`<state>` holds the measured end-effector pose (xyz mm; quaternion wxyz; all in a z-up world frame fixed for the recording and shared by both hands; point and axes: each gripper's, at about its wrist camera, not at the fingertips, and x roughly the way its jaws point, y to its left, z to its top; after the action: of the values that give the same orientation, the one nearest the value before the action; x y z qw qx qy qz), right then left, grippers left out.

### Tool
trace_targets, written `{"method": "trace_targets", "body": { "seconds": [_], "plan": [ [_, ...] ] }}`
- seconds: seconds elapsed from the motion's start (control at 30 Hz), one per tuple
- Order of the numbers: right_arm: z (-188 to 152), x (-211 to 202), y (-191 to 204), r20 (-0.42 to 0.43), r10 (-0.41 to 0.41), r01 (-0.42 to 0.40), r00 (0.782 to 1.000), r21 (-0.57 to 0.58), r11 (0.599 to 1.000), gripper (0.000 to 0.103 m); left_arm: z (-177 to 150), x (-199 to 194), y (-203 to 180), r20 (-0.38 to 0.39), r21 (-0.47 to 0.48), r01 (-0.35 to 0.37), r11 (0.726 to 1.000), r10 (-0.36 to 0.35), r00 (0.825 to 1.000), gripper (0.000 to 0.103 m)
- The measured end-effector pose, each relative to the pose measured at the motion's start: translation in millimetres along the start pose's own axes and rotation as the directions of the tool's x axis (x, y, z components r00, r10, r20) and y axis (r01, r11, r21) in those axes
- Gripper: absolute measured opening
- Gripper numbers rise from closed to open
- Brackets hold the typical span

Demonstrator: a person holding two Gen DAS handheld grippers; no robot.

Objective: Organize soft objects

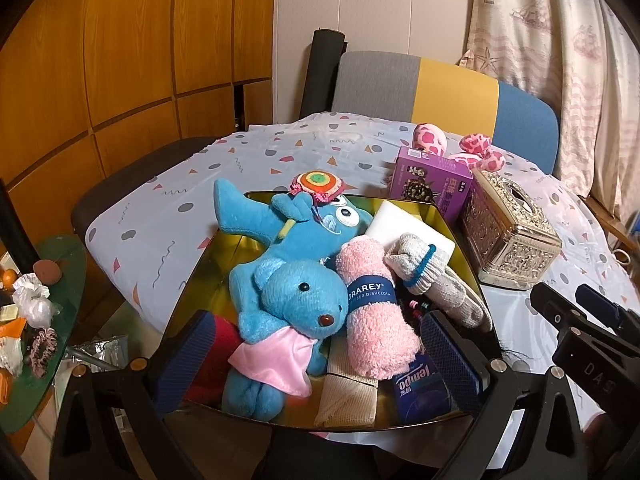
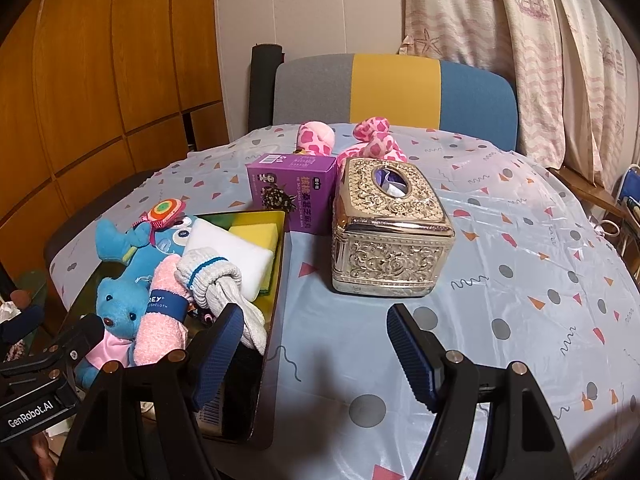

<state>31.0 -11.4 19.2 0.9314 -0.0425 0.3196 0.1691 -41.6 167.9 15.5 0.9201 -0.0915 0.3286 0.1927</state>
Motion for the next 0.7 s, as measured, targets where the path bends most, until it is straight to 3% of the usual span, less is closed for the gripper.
{"method": "trace_targets", "body": {
  "seconds": [0.7],
  "plan": [
    [-0.6,-0.3,-0.6,0.001,-0.004,0.004,1.0,0.004,1.0,0.075,-0.9,1.3,-0.9,-0.007,0.002,0.0,1.0,0.0,1.0,0.103]
  ]
}}
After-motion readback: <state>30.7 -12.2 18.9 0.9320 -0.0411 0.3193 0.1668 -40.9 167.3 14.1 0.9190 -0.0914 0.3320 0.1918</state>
